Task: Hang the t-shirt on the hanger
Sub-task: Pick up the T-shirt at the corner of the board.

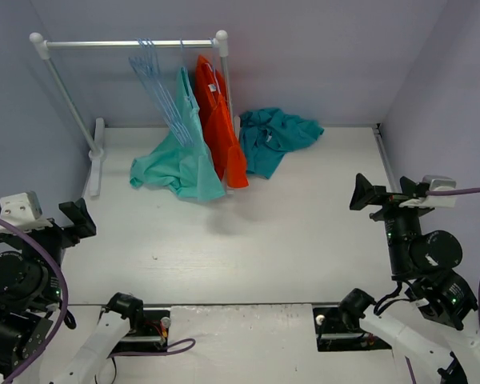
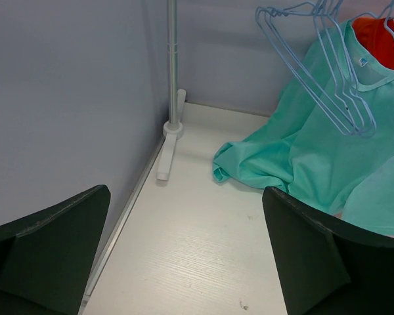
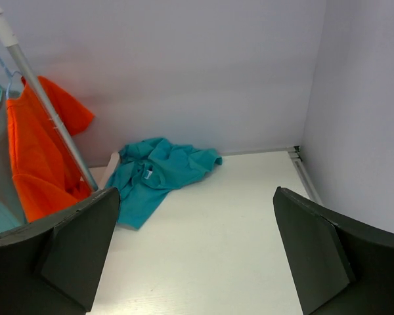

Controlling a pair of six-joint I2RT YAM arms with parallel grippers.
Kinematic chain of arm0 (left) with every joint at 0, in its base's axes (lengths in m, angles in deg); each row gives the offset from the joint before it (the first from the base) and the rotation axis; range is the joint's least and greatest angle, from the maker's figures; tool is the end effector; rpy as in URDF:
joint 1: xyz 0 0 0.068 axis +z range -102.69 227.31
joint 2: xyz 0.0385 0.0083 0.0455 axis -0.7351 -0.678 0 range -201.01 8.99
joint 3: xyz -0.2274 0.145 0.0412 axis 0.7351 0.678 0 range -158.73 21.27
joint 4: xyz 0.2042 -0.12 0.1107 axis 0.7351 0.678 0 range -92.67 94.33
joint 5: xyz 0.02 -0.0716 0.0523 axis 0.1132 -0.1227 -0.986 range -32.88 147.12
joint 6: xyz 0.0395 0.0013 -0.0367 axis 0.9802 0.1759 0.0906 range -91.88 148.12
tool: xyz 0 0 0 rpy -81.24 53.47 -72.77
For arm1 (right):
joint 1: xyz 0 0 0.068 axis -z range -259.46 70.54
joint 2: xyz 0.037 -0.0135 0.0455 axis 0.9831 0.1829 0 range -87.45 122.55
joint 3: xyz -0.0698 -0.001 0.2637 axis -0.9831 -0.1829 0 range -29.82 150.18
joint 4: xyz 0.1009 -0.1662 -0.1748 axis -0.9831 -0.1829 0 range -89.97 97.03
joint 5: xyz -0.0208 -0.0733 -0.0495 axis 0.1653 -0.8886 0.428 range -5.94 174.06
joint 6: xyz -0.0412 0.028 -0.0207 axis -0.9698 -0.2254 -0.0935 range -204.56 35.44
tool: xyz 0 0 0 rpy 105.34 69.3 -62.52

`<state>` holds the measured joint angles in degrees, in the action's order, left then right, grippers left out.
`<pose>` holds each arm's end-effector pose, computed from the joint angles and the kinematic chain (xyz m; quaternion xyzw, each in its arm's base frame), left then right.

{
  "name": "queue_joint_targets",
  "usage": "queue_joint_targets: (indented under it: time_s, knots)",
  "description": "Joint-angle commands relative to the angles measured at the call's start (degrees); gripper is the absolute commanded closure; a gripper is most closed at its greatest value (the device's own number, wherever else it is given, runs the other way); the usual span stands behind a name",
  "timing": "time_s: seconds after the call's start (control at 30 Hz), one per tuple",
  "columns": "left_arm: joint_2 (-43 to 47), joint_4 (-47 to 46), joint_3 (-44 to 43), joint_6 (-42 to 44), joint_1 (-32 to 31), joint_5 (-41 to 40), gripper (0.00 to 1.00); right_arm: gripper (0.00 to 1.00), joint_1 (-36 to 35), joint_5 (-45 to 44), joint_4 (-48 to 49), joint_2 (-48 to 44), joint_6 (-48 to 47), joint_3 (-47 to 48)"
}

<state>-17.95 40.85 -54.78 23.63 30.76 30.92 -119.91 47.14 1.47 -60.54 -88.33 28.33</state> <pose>0.0094 0.0136 0.4679 -0.0982 0.6683 0.0180 0.7371 0.0559 0.0197 0.4556 0.0583 0.5687 0.0927 0.8152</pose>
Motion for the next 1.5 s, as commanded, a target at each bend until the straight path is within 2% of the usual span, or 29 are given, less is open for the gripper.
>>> queue_joint_targets:
  time_s: [0.0, 0.03, 0.2, 0.3, 0.47, 0.53, 0.63, 0.87, 1.1, 1.47]
  knots:
    - [-1.2, -2.8, 1.8, -1.1, -0.4, 0.5, 0.03, 0.0, 0.1, 6.7, 3.6, 4.8, 2.7, -1.1]
    - [-1.3, -2.8, 2.9, -2.2, -0.4, 1.0, 0.03, 0.0, 0.1, 8.6, 3.8, 6.9, 3.5, -1.4]
    - [-4.0, -3.2, 8.4, -6.7, -0.4, 3.0, 0.03, 0.0, 0.4, 4.6, 6.5, 20.4, 9.1, -0.4]
    - [-4.9, -4.5, 13.1, -8.3, -0.4, 2.8, 0.03, 0.0, 4.5, 6.2, 10.9, 30.6, 10.2, 0.3]
    - [-3.5, -9.1, 22.0, -9.0, -0.4, 2.4, 0.03, 0.25, 16.4, 19.5, 18.8, 44.6, 14.5, 3.3]
    - [-2.2, -12.1, 25.4, -9.0, -0.4, 2.4, 0.03, 0.37, 18.4, 21.4, 21.0, 50.7, 14.7, 5.1]
    - [-0.4, -15.1, 29.8, -9.0, -0.4, 2.2, 0.03, 0.49, 20.2, 23.4, 22.4, 61.5, 15.8, 10.7]
    - [0.5, -18.2, 33.0, -8.3, -0.2, 2.8, 0.03, 0.43, 22.3, 24.6, 23.1, 82.3, 18.3, 25.4]
    - [-0.4, -18.7, 33.3, -8.0, -0.1, 5.0, 0.03, 0.39, 22.6, 22.1, 23.1, 98.2, 18.5, 39.5]
    - [-0.5, -19.0, 33.3, -8.0, 0.0, 6.6, 0.03, 0.4, 24.4, 21.9, 23.1, 109.5, 19.3, 47.8]
